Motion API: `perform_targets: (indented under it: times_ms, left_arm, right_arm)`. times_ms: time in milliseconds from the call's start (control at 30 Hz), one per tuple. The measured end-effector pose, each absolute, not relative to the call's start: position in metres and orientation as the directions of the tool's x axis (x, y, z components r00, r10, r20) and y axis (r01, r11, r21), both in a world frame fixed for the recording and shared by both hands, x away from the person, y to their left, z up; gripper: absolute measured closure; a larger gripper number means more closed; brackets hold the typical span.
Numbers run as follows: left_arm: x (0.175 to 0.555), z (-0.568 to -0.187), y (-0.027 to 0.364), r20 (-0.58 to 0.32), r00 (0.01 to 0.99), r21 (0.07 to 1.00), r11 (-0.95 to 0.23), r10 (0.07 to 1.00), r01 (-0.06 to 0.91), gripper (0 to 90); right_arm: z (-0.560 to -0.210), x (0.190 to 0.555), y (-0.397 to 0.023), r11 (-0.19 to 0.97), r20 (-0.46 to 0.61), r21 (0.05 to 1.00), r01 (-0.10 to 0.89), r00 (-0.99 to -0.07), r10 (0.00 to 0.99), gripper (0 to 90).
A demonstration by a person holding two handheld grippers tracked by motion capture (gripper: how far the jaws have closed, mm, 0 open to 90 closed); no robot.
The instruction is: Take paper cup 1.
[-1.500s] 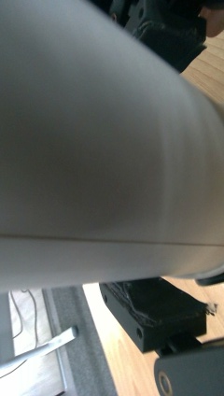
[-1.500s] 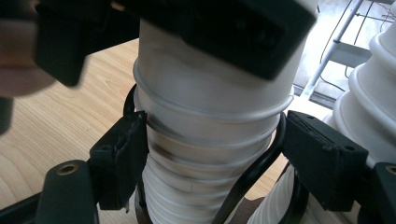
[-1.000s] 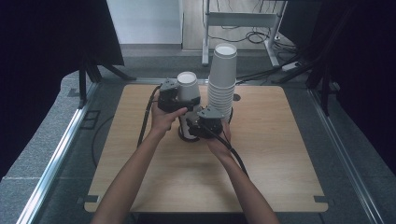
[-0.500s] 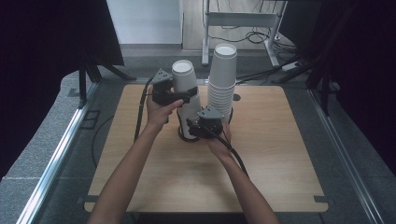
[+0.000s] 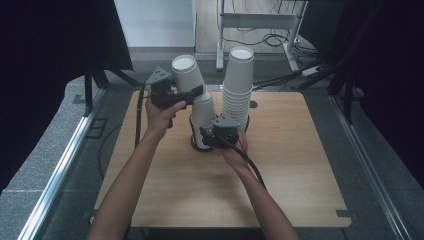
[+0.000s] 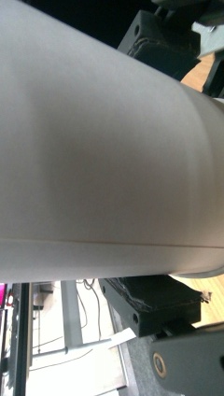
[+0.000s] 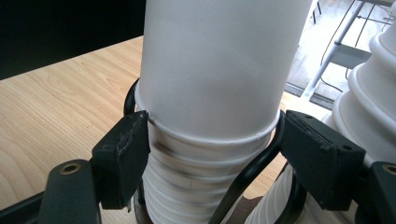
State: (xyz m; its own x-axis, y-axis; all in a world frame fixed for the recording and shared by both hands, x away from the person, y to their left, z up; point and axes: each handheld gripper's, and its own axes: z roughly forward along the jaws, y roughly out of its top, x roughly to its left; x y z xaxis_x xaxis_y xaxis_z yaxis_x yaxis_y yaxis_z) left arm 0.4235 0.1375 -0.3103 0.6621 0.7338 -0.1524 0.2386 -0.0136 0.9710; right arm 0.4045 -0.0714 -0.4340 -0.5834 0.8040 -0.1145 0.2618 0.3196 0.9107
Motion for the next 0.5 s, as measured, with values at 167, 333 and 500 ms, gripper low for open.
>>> perform_targets:
  times_ms: [167, 333, 500]
  left_arm:
    - [0.410, -0.313, 0.143, -0.135, 0.679, 0.971, -0.039, 0.722, 0.235, 13.7]
    - [0.393, -0.321, 0.147, -0.133, 0.700, 0.969, -0.055, 0.702, 0.240, 13.8]
    - [0.377, -0.329, 0.148, -0.120, 0.728, 0.973, -0.068, 0.675, 0.223, 13.8]
  right_arm:
    - [-0.433, 0.403, -0.074, 0.315, -0.101, 0.911, 0.267, -0.595, 0.797, 23.6]
    - [-0.431, 0.396, -0.081, 0.306, -0.098, 0.918, 0.253, -0.602, 0.793, 23.5]
    - [-0.427, 0.382, -0.093, 0.298, -0.096, 0.926, 0.232, -0.618, 0.780, 23.5]
